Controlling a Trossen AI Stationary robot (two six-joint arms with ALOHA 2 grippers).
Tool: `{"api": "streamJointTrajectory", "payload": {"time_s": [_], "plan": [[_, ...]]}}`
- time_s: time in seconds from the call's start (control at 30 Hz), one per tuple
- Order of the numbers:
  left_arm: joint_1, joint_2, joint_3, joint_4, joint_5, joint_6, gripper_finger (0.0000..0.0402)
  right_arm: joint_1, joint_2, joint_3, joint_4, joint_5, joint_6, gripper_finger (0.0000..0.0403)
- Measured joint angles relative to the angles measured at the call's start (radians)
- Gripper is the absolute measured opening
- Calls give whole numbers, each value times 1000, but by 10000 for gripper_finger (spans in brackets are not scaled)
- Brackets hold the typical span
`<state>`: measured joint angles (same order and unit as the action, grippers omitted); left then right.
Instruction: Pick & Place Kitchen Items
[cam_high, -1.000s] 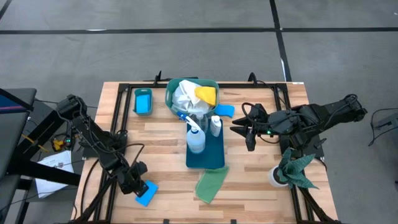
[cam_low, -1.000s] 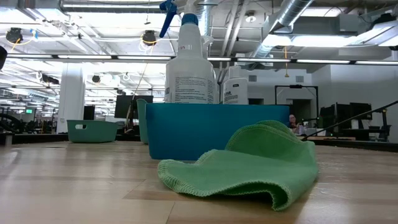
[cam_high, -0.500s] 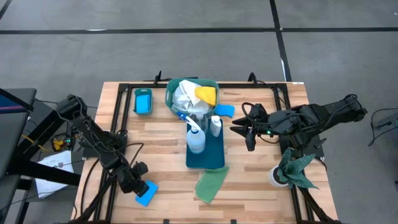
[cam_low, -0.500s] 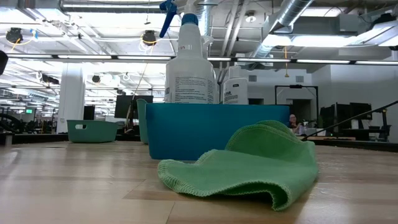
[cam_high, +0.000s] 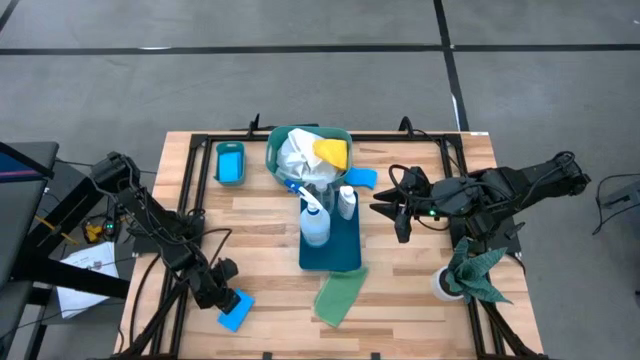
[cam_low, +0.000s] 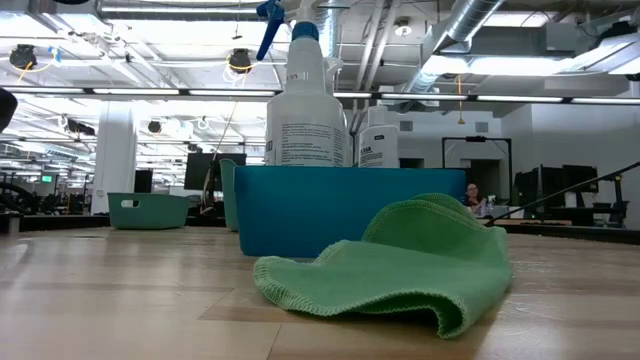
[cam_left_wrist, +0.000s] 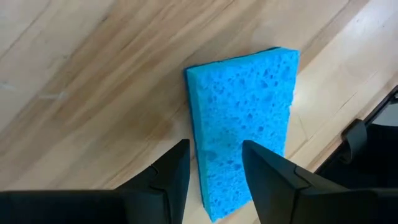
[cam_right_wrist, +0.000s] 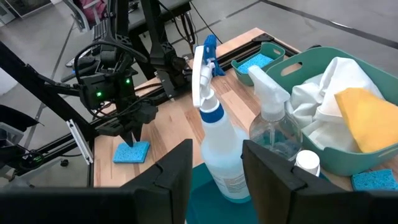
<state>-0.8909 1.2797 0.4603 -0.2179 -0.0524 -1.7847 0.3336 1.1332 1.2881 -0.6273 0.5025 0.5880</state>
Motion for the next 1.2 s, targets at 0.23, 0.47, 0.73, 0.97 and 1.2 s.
{"api": "streamJointTrajectory", "payload": {"time_s": [0.23, 0.47, 0.73, 0.97, 1.2], "plan": [[0, 0, 0, 32, 0, 5, 144, 0, 0, 0, 15, 0, -1, 132], [0, 4, 0, 8, 15, 5, 144, 0, 0, 0, 15, 0, -1, 132], [2, 27, 1, 17, 53, 28, 144, 0, 0, 0, 15, 0, -1, 132], [6, 100, 3, 106, 57, 30, 144, 8, 0, 0, 12, 0, 4, 132], [6, 136, 6, 131, 59, 29, 143, 8, 0, 0, 10, -1, 7, 132]]}}
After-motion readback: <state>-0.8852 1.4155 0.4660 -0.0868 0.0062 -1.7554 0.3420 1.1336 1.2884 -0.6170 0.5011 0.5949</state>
